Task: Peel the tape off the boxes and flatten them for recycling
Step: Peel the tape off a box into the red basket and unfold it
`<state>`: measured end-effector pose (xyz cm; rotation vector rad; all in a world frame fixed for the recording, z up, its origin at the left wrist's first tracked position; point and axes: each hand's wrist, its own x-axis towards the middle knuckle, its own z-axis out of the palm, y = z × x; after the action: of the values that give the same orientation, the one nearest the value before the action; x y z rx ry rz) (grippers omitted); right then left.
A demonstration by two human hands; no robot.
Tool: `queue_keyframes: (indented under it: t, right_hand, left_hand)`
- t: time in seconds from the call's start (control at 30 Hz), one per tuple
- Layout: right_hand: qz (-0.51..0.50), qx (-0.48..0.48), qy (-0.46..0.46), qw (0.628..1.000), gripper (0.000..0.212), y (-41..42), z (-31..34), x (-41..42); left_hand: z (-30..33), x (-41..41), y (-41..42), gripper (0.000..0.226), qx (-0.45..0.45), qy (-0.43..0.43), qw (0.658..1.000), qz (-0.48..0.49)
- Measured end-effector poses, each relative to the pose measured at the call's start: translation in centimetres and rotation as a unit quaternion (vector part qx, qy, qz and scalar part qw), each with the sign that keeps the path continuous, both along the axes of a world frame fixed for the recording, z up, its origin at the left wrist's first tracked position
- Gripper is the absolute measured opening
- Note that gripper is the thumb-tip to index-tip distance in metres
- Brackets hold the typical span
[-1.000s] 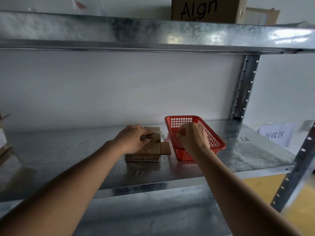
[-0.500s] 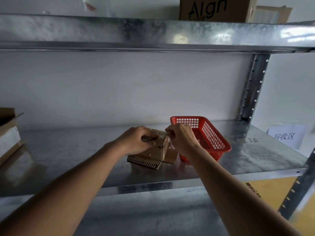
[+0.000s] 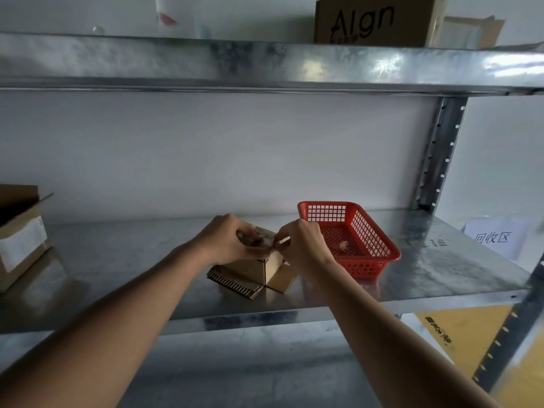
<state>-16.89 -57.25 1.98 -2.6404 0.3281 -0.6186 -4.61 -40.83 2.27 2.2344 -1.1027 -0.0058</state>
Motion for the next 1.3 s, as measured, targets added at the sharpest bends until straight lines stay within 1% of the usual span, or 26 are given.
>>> queue_keyframes:
  t: [0.07, 0.13, 0.23, 0.3, 0.4, 0.43, 0.57, 0.67, 0.73, 0.8, 0.93, 1.07, 1.1, 1.23, 1.27, 1.3]
  right_hand:
    - [-0.019, 0.031, -0.020, 0.999, 0.024, 0.5, -0.6, -0.2]
    - [-0.044, 0.059, -0.042, 0.996, 0.022, 1.0, -1.3, -0.3]
    - [-0.080, 0.135, -0.064, 0.986, 0.008, 1.3, -2.1, -0.2]
    - [-0.090, 0.197, -0.062, 0.974, 0.002, 1.3, -2.4, 0.0]
    - [-0.102, 0.290, -0.037, 0.951, 0.017, 1.2, -2.7, 0.6]
    - [-0.106, 0.315, -0.026, 0.943, 0.018, 1.2, -2.8, 0.7]
    - [-0.095, 0.373, 0.004, 0.923, 0.015, 0.8, -2.4, 1.2]
    - [-0.058, 0.461, 0.027, 0.885, 0.009, 0.6, -0.9, 1.0]
    - [-0.041, 0.492, 0.039, 0.869, 0.011, 0.5, 0.1, 0.5]
    - [-0.032, 0.496, 0.035, 0.867, 0.012, 0.5, 0.7, 0.2]
    - [-0.039, 0.490, 0.034, 0.870, 0.011, 0.6, 1.2, -0.4]
    - [-0.014, 0.534, 0.002, 0.845, 0.010, 1.0, 1.3, -0.7]
    - [-0.004, 0.526, -0.008, 0.851, 0.011, 1.1, 1.2, -0.8]
    - [0.031, 0.432, -0.035, 0.901, 0.025, 1.3, 1.2, -0.8]
    - [0.047, 0.395, -0.029, 0.917, 0.023, 1.3, 1.1, -0.8]
    - [0.059, 0.335, -0.019, 0.940, 0.019, 1.2, 1.1, -0.8]
  left_hand:
    - [0.2, 0.1, 0.4, 0.052, 0.000, 0.016, 1.000, -0.001]
    - [0.3, 0.3, 0.9, 0.059, 0.007, 0.030, 1.000, -0.008]
    - [0.2, 0.9, 1.5, 0.079, 0.002, 0.048, 0.999, -0.025]
    - [-0.1, 1.1, 1.6, 0.080, -0.005, 0.055, 0.998, -0.036]
    - [-0.7, 1.3, 1.7, 0.087, -0.009, 0.061, 0.997, -0.042]
    - [-0.9, 1.3, 1.7, 0.089, -0.012, 0.059, 0.997, -0.045]
    - [-1.6, 1.8, 1.8, 0.089, -0.016, 0.035, 0.997, -0.064]
    - [-1.7, 1.6, 1.8, 0.091, -0.020, 0.025, 0.997, -0.076]
    - [-1.6, 1.3, 1.8, 0.079, -0.022, 0.025, 0.996, -0.085]
    - [-1.5, 1.0, 1.8, 0.061, -0.025, 0.028, 0.995, -0.091]
    - [-1.0, 0.5, 1.9, 0.057, -0.006, 0.021, 0.995, -0.099]
    - [-0.8, 0.2, 1.8, 0.042, -0.007, -0.008, 0.994, -0.107]
    - [-0.7, 0.2, 1.9, 0.040, -0.002, -0.011, 0.994, -0.108]
    - [-0.6, 0.0, 2.5, 0.032, -0.002, 0.015, 0.993, -0.117]
    - [-0.7, 0.0, 2.8, 0.032, -0.004, 0.016, 0.993, -0.116]
    - [-0.8, 0.1, 3.0, 0.032, -0.009, 0.014, 0.993, -0.114]
